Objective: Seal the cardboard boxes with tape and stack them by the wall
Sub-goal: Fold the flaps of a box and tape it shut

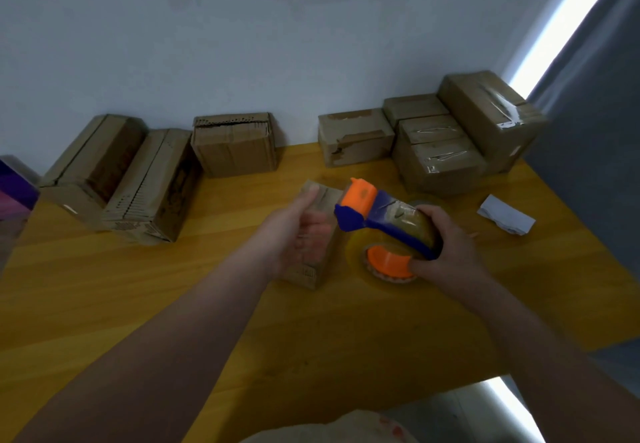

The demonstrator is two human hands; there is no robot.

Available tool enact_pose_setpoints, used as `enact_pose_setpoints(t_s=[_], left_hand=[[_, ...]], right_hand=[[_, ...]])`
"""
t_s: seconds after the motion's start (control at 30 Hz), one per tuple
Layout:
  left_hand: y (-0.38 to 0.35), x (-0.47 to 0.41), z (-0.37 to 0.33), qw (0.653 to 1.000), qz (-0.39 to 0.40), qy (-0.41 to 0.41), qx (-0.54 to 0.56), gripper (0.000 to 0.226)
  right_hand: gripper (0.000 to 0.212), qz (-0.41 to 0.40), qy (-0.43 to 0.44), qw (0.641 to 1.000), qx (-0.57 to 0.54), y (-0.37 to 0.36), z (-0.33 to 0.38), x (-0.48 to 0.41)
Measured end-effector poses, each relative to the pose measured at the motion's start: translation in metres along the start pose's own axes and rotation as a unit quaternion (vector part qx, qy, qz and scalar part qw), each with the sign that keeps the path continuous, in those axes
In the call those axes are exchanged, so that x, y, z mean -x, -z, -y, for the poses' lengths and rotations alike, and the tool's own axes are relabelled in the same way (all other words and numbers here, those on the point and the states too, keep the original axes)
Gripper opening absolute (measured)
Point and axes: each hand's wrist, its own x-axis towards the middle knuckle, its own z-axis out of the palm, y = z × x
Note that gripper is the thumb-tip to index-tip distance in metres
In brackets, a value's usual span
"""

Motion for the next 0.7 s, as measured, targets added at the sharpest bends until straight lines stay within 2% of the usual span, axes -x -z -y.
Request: enact_pose_setpoints(t_s=[0.07, 0.17, 0.33, 0.43, 0.53, 0.7], left_hand=[[0.001, 0.001, -0.003, 0.999, 0.031, 0.020, 0.014, 0.039], [0.001, 0.001, -0.003, 1.000, -0.001, -0.011, -0.010, 0.003], [0.014, 0.000, 0.009, 0.992, -0.049, -0.061, -0.095, 0.013], [0.034, 0.000, 0.011, 0.991, -0.081, -0.057, -0.090, 0.013], [0.068, 0.001, 0.012, 0.984, -0.149, -0.059, -0.082, 0.009], [0.084, 0.002, 0.036, 0.963, -0.196, -0.113, -0.145, 0.022]], right_hand=[[0.076, 0.007, 0.019, 1.000, 0.018, -0.003, 0.000, 0.002], [0.076, 0.012, 0.045, 0.998, 0.052, -0.008, 0.003, 0.007], [0.069, 0.054, 0.080, 0.994, 0.058, -0.010, 0.015, 0.011], [0.064, 0.101, 0.090, 0.989, 0.068, -0.005, 0.015, 0.013], [0.066, 0.121, 0.103, 0.983, 0.097, 0.009, 0.008, 0.019], [0.068, 0.133, 0.125, 0.974, 0.137, 0.013, -0.004, 0.023]])
